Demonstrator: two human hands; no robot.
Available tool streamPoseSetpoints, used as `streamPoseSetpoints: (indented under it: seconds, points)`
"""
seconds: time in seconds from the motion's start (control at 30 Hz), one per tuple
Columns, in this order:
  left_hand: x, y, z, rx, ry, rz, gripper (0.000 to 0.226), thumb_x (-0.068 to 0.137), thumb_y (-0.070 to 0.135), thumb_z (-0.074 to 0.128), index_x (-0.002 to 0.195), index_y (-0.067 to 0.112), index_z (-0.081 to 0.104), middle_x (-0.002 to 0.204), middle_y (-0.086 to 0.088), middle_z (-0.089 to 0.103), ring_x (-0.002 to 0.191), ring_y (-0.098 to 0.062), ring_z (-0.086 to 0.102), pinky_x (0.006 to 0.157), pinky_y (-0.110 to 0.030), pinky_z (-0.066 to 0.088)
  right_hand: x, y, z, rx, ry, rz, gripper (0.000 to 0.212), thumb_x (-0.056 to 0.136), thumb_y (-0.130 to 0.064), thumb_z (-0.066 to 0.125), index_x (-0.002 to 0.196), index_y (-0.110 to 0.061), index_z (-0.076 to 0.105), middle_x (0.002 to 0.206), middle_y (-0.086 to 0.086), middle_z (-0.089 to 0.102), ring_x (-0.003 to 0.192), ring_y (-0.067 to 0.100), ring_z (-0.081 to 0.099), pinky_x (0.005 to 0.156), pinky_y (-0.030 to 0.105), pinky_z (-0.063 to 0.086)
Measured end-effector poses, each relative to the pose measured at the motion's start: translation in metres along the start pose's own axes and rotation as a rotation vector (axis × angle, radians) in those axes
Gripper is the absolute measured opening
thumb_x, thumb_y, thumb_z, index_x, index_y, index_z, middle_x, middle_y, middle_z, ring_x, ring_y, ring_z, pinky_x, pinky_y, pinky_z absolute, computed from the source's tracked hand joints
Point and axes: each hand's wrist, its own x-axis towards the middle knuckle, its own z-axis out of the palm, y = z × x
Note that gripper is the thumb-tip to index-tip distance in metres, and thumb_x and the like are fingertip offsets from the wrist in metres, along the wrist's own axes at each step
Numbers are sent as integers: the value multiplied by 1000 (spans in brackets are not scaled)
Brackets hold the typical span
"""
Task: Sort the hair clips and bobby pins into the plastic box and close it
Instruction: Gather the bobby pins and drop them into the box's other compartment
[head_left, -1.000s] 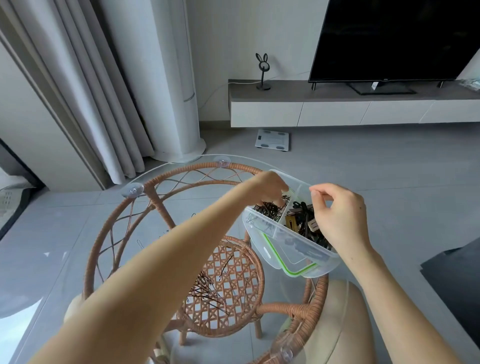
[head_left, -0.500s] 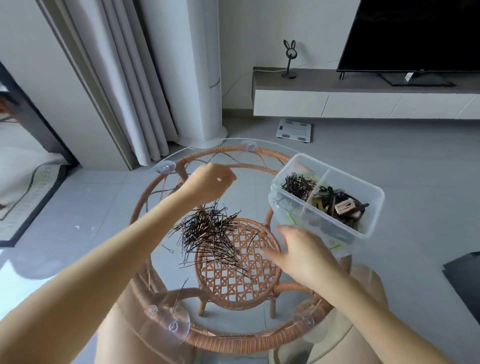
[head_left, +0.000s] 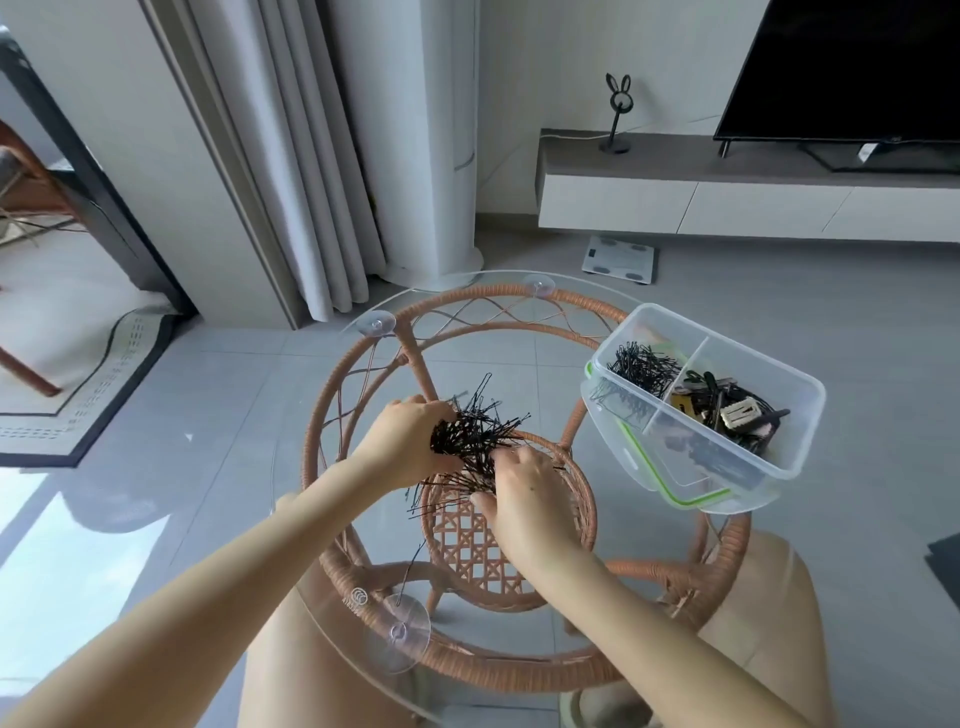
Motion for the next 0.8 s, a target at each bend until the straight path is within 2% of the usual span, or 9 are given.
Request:
streamPoseSetpoints:
  seconds: [0.13, 0.37, 0.47, 0.53, 0.57, 0.63, 0.7, 0.73, 0.8]
  points:
    - [4, 5, -3, 21, 20, 39, 48, 78, 30, 70, 122, 18, 56, 112, -9, 66, 104, -27, 60, 87, -33, 46, 7, 3, 2, 48, 24, -29, 18, 91, -9, 53, 107, -3, 60, 108, 12, 64, 96, 23, 58, 75, 24, 44]
    - [5, 6, -11, 14, 66, 54, 34, 83, 18, 65, 116, 12, 63, 109, -9, 69, 99, -27, 64, 87, -34, 51, 8, 13, -14, 157, 48, 34, 21, 88, -4, 53, 105, -4, 66, 107, 11, 69, 98, 23, 63, 88, 26, 46]
    - [5, 5, -21, -20, 98, 31, 27, 83, 21, 65, 108, 12, 69, 99, -8, 72, 86, -24, 65, 70, -29, 51, 5, 16, -26, 246, 86, 55, 21, 87, -6, 56, 104, -5, 69, 103, 12, 71, 91, 25, 66, 95, 31, 47]
    - [3, 5, -30, -49, 126, 9, 24, 81, 23, 66, 103, 12, 71, 92, -8, 72, 74, -21, 62, 59, -21, 42, 3, 20, -36, 295, 121, 52, 17, 85, -7, 59, 98, -5, 71, 98, 12, 73, 87, 26, 67, 100, 42, 44]
    - [2, 5, -34, -72, 137, 3, 23, 81, 23, 67, 100, 12, 72, 86, -7, 72, 65, -17, 59, 55, -18, 38, 2, 22, -41, 313, 132, 52, 16, 84, -7, 61, 97, -5, 71, 97, 11, 73, 86, 25, 67, 100, 43, 44]
    - [1, 5, -43, -116, 165, -2, 19, 80, 23, 68, 93, 10, 74, 69, -3, 65, 51, -8, 49, 48, -16, 33, 1, 26, -52, 329, 154, 50, 16, 83, -8, 63, 97, -6, 72, 98, 9, 73, 85, 20, 67, 90, 27, 49]
    - [0, 5, -52, -147, 197, -7, 15, 79, 21, 69, 86, 10, 74, 61, -1, 61, 48, -8, 49, 46, -16, 33, 0, 30, -63, 333, 184, 52, 16, 82, -9, 65, 96, -8, 72, 97, 6, 73, 77, 14, 66, 72, 14, 50]
    - [0, 6, -56, -158, 212, -1, 13, 79, 20, 69, 83, 10, 74, 60, -3, 63, 51, -13, 53, 47, -18, 37, 1, 34, -70, 332, 201, 57, 15, 82, -9, 65, 96, -8, 72, 95, 5, 73, 73, 11, 64, 66, 6, 46]
    - [0, 6, -61, -163, 243, 22, 12, 78, 19, 69, 78, 9, 75, 61, -7, 68, 65, -23, 64, 57, -26, 47, 3, 41, -82, 349, 245, 59, 15, 81, -7, 66, 95, -7, 72, 90, 4, 73, 69, 7, 59, 61, 0, 41]
